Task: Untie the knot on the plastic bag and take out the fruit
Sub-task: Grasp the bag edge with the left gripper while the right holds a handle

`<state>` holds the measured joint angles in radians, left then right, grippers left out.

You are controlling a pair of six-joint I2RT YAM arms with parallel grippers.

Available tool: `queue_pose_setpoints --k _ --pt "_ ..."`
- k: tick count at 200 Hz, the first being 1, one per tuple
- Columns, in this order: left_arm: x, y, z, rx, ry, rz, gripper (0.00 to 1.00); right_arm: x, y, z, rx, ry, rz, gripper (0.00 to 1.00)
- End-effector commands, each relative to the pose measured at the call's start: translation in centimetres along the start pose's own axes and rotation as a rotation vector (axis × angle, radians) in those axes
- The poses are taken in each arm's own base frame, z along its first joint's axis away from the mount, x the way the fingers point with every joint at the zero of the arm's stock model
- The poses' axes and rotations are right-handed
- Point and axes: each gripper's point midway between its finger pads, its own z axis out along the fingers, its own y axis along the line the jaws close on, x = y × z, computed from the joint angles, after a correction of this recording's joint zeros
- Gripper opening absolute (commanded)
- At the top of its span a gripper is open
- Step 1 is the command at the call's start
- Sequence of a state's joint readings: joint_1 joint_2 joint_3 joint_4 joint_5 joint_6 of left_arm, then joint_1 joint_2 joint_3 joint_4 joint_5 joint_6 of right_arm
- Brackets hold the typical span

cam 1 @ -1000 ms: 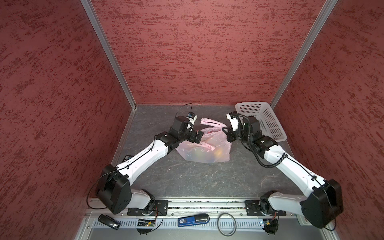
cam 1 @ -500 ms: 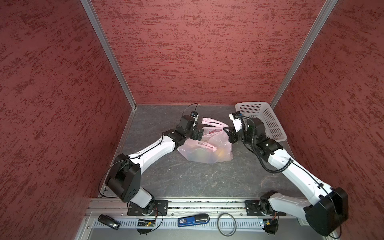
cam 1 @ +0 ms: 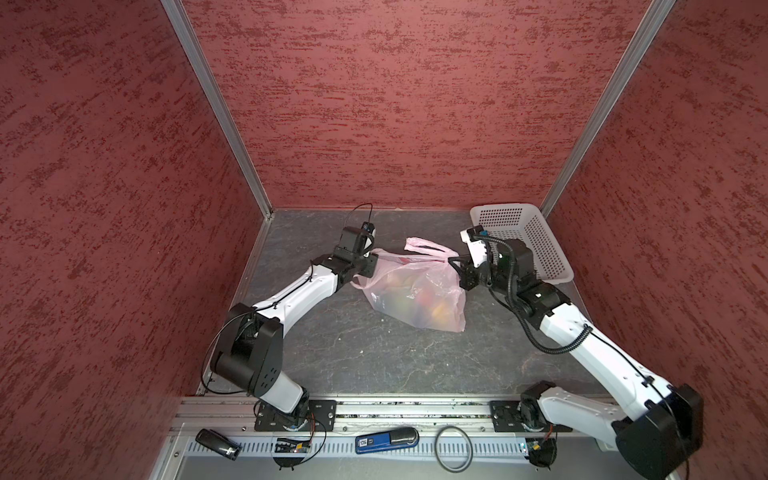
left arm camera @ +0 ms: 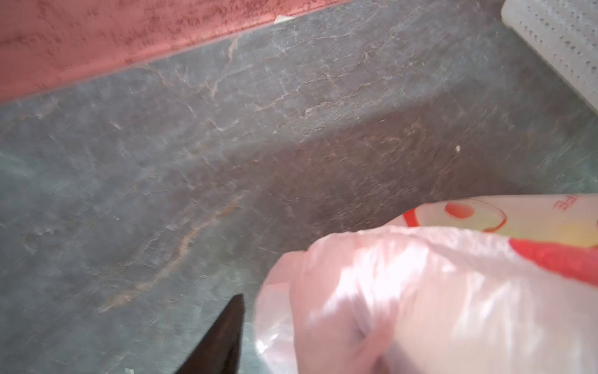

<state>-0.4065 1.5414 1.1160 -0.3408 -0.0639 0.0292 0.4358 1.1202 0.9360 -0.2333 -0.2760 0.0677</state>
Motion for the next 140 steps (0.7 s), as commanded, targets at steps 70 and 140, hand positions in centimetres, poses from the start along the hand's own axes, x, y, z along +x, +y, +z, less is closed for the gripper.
queue_pose_setpoints --k 70,140 --pt "-3.0 -1.0 -5.6 0.178 -0.037 -0.045 0.0 0.0 -2.7 0.8 0.098 -0.038 -0.051 0.0" --pt "-3.7 -5.2 -9.8 0.387 0.017 -0.035 0.0 -1.4 -0.3 -0.3 -0.014 0.004 -0.053 0.73"
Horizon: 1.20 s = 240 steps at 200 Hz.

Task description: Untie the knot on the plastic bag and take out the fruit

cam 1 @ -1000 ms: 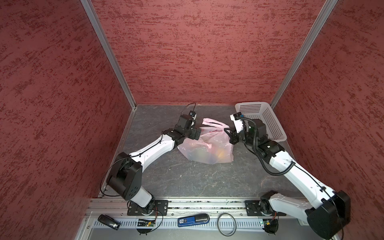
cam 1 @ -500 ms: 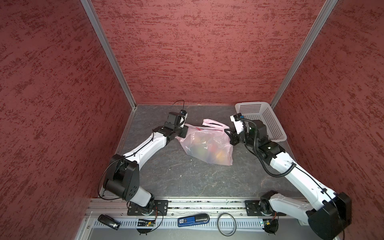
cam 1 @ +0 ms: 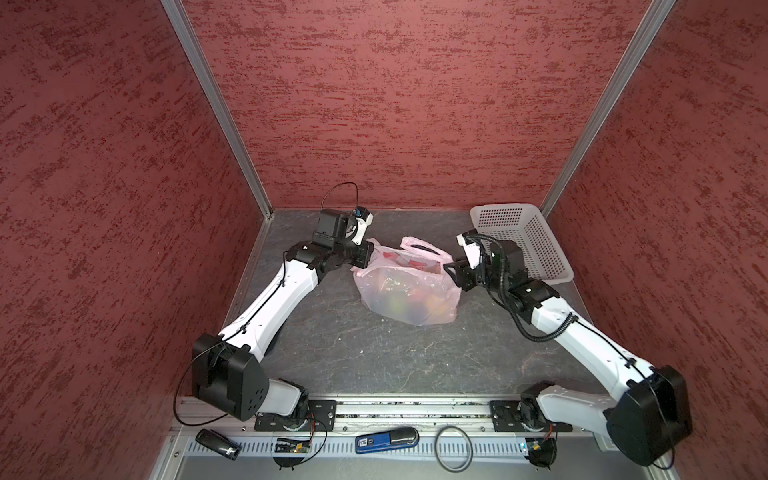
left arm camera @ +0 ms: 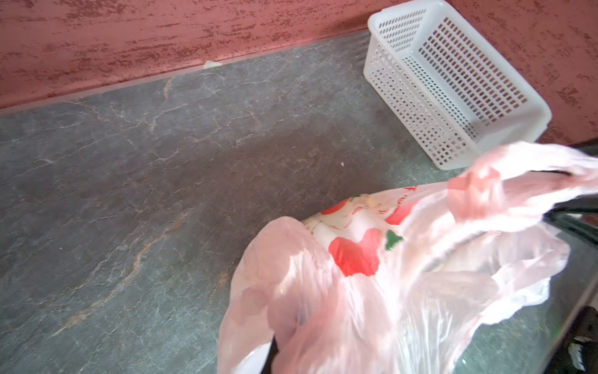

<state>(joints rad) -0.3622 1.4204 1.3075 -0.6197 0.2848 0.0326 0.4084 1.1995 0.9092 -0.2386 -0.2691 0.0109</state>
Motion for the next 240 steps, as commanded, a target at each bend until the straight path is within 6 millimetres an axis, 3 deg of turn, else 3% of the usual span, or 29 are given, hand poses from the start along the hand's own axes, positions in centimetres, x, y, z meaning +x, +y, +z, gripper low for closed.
queue_pose_setpoints --k 1,21,41,89,120,124,138,167,213,240 --pt "0.4 -1.8 -1.1 0.069 0.035 -0.019 0.0 -4.6 1.9 -3.1 -0.055 -0.1 -0.042 0.74" --pt "-0.7 -2.3 -1.7 0.082 0.008 -0.012 0.0 -7.7 3.2 -4.7 -0.092 -0.14 -0.081 0.82" --pt "-1.6 -3.0 -2.2 0.096 -0.008 0.006 0.0 -9.8 4.1 -5.0 -0.139 -0.137 -0.1 0.87" --pt "-3.0 -4.7 -3.1 0.132 -0.042 0.03 0.0 -12.3 5.9 -2.8 -0.221 -0.115 -0.157 0.98" --pt "-3.5 -5.6 -3.4 0.154 -0.049 0.047 0.0 -13.0 6.4 -0.9 -0.232 -0.076 -0.209 0.98" --pt "-3.6 -5.5 -3.4 0.154 -0.048 0.047 0.0 -12.4 6.3 0.2 -0.236 -0.044 -0.211 0.98" --pt "-3.8 -5.7 -3.5 0.156 -0.049 0.053 0.0 -11.2 7.0 1.5 -0.257 0.012 -0.246 0.98" --pt "-3.7 -5.7 -3.3 0.154 -0.039 0.059 0.0 -8.6 8.8 2.9 -0.318 0.103 -0.301 0.98" --pt "-3.7 -5.9 -3.3 0.154 -0.041 0.061 0.0 -6.1 7.9 4.8 -0.241 0.158 -0.31 0.98" --pt "-3.4 -6.0 -3.2 0.161 -0.03 0.067 0.0 -4.2 6.3 6.7 -0.169 0.205 -0.273 0.78"
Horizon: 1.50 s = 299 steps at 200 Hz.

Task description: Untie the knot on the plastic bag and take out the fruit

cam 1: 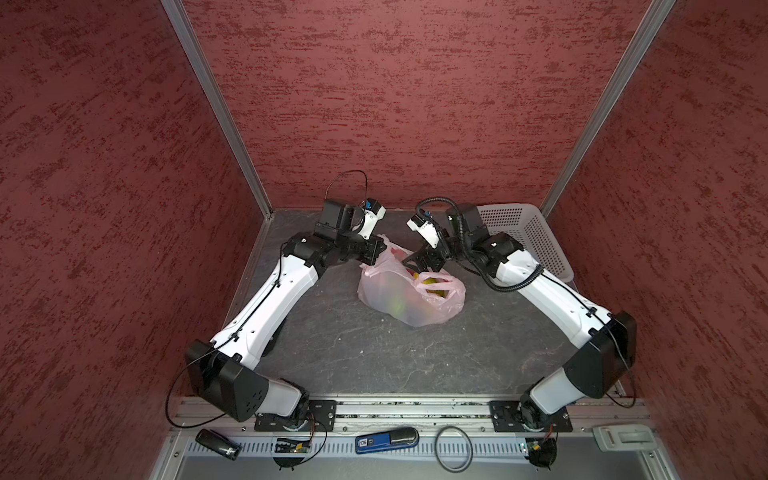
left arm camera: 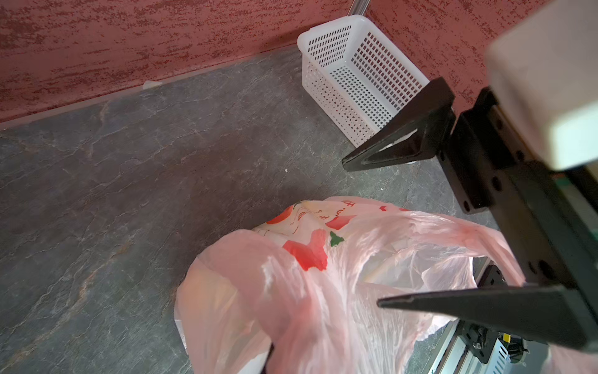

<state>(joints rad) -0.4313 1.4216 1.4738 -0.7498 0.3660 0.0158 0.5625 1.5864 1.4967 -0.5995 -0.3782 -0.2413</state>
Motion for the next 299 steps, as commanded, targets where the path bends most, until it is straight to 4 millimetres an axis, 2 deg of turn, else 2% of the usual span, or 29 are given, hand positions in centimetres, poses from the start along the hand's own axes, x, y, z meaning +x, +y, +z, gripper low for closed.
queue_pose_setpoints --k 1,26,37,58,81,102,108,120,132,140,154,176,204,243,261,299 --pt "-0.7 -0.8 -0.2 0.027 -0.016 0.031 0.0 1.9 -1.7 1.7 0.073 0.051 0.024 0.77" --pt "0.0 -0.8 0.0 0.036 0.007 0.034 0.0 3.1 -2.8 2.8 0.128 0.045 0.067 0.32" --pt "0.8 -0.5 0.3 0.027 0.031 0.032 0.0 2.7 -4.0 2.2 0.202 0.01 0.082 0.19" --pt "2.8 0.8 1.0 -0.013 0.086 0.023 0.0 1.5 -6.6 -0.4 0.355 -0.062 0.117 0.0" --pt "5.2 2.7 1.5 -0.091 0.142 -0.002 0.0 0.7 -8.6 -3.2 0.475 -0.09 0.136 0.0" --pt "7.0 5.0 1.9 -0.206 0.186 -0.022 0.01 -0.1 -8.4 -4.3 0.481 -0.105 0.12 0.0" --pt "7.4 5.6 2.0 -0.236 0.194 -0.028 0.08 -0.3 -8.1 -4.4 0.467 -0.106 0.119 0.0" --pt "7.9 6.5 2.2 -0.275 0.206 -0.037 0.31 -0.4 -7.6 -4.2 0.434 -0.105 0.125 0.0" --pt "7.7 6.7 2.3 -0.291 0.197 -0.045 0.57 -0.3 -7.2 -3.9 0.406 -0.102 0.137 0.0" --pt "7.3 6.6 2.3 -0.291 0.178 -0.05 0.7 -0.1 -6.9 -3.7 0.389 -0.101 0.143 0.0" --pt "6.3 6.2 2.0 -0.293 0.13 -0.049 0.84 0.2 -6.7 -3.3 0.37 -0.101 0.155 0.0" --pt "4.6 5.1 1.6 -0.259 0.036 -0.04 0.99 0.2 -6.3 -3.0 0.345 -0.109 0.169 0.0" --pt "3.9 4.0 2.5 -0.237 -0.003 -0.048 1.0 -0.1 -6.2 -2.7 0.327 -0.117 0.174 0.0" --pt "4.1 3.2 4.8 -0.241 -0.003 -0.136 0.99 -0.5 -6.0 -2.7 0.316 -0.132 0.185 0.0" --pt "5.1 4.3 5.7 -0.342 0.031 -0.185 1.0 -0.5 -5.9 -2.8 0.312 -0.14 0.192 0.0" --pt "8.0 8.3 6.7 -0.59 0.108 -0.228 1.0 -0.6 -5.6 -3.3 0.304 -0.17 0.219 0.0"
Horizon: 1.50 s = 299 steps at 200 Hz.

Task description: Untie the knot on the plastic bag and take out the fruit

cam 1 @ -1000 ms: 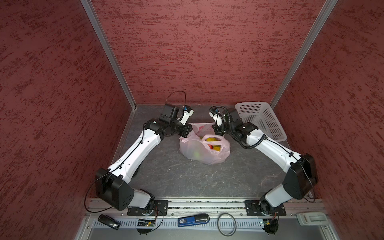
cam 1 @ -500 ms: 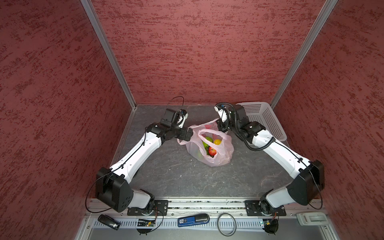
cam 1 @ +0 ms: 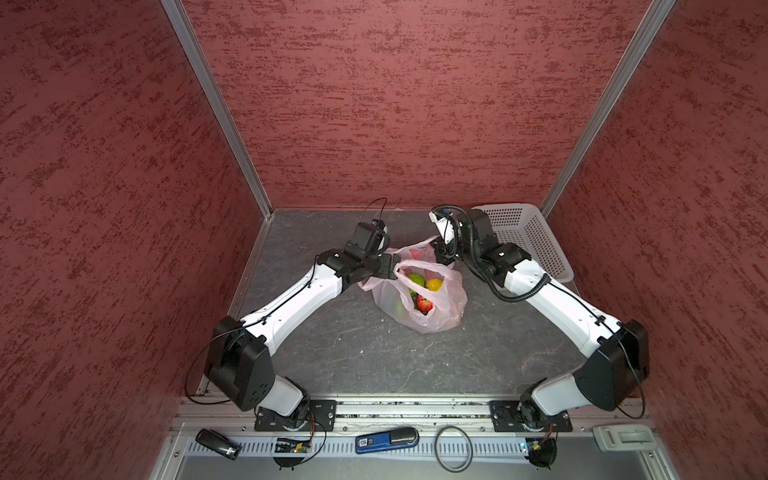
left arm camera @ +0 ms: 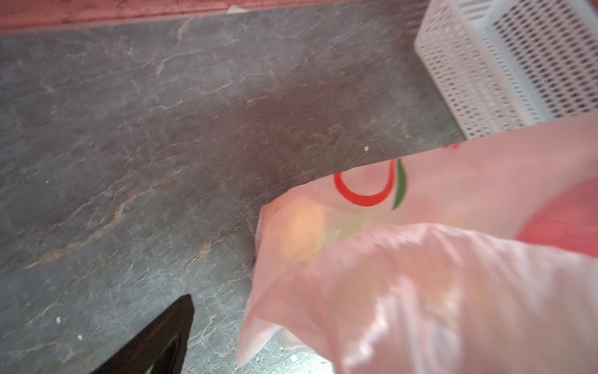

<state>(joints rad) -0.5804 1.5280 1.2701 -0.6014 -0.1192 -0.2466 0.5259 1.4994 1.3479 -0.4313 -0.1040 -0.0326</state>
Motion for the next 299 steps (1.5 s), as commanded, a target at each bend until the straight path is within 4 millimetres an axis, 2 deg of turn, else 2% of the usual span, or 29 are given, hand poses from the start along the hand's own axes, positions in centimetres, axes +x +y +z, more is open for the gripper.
queue_pose_setpoints --k 1,22,27,32,64,79,99,111,124,156,159,188,197,214,233,261,292,294,299 --pt "0.5 3.1 1.0 -0.184 0.009 -0.061 1.0 -1.8 0.2 -1.3 -0.015 -0.084 0.03 0.0" --pt "1.1 4.1 1.9 -0.186 0.041 -0.087 0.89 -1.4 0.0 -1.1 -0.009 -0.074 0.037 0.0" --pt "1.1 4.4 1.9 -0.182 0.045 -0.093 0.85 -1.4 0.0 -1.1 -0.005 -0.072 0.034 0.0" --pt "1.0 4.6 1.8 -0.18 0.044 -0.099 0.81 -2.0 0.0 -2.2 -0.002 -0.098 0.031 0.0" --pt "1.2 6.2 0.9 -0.155 0.064 -0.089 0.52 -1.5 -0.5 -2.5 0.031 -0.093 0.025 0.0" --pt "1.7 6.2 0.5 -0.11 0.093 -0.082 0.4 -1.3 -0.8 -2.5 0.046 -0.088 0.023 0.0" --pt "2.5 5.1 0.0 -0.023 0.118 -0.054 0.27 -1.1 -1.0 -2.2 0.055 -0.086 0.023 0.0" --pt "3.0 4.4 -0.3 0.023 0.13 -0.045 0.16 -1.0 -1.1 -2.0 0.059 -0.082 0.024 0.0" --pt "3.6 4.0 -0.6 0.05 0.15 -0.047 0.0 -1.0 -1.1 -1.8 0.061 -0.081 0.022 0.0" --pt "4.4 2.2 -1.7 0.132 0.168 -0.059 0.0 -1.3 -0.9 -1.3 0.045 -0.083 0.008 0.0" --pt "4.4 2.0 -1.8 0.134 0.17 -0.058 0.0 -0.8 -1.0 -0.4 0.045 -0.061 0.008 0.0" --pt "4.7 0.9 -2.8 0.158 0.197 -0.076 0.0 -0.4 -1.3 0.8 0.047 -0.02 -0.017 0.0" --pt "4.5 0.9 -3.2 0.16 0.199 -0.1 0.0 -0.2 -1.4 0.8 0.044 0.004 -0.025 0.15" --pt "4.1 0.6 -4.0 0.171 0.204 -0.14 0.0 -0.2 -1.0 -0.1 0.005 0.042 -0.033 0.5" --pt "3.8 -0.1 -4.7 0.197 0.208 -0.179 0.0 -0.8 0.3 -2.2 -0.055 0.069 -0.032 0.73" --pt "3.8 -1.2 -5.4 0.233 0.207 -0.233 0.0 -1.5 2.5 -5.5 -0.162 0.107 0.003 0.91" --pt "3.8 -2.1 -5.8 0.244 0.205 -0.27 0.0 -2.4 4.3 -8.0 -0.241 0.118 0.079 0.95" --pt "3.8 -2.1 -5.8 0.243 0.205 -0.271 0.0 -2.9 4.5 -8.9 -0.249 0.096 0.079 0.95" --pt "3.8 -2.3 -5.9 0.246 0.206 -0.277 0.0 -3.5 4.9 -9.8 -0.266 0.077 0.088 0.95"
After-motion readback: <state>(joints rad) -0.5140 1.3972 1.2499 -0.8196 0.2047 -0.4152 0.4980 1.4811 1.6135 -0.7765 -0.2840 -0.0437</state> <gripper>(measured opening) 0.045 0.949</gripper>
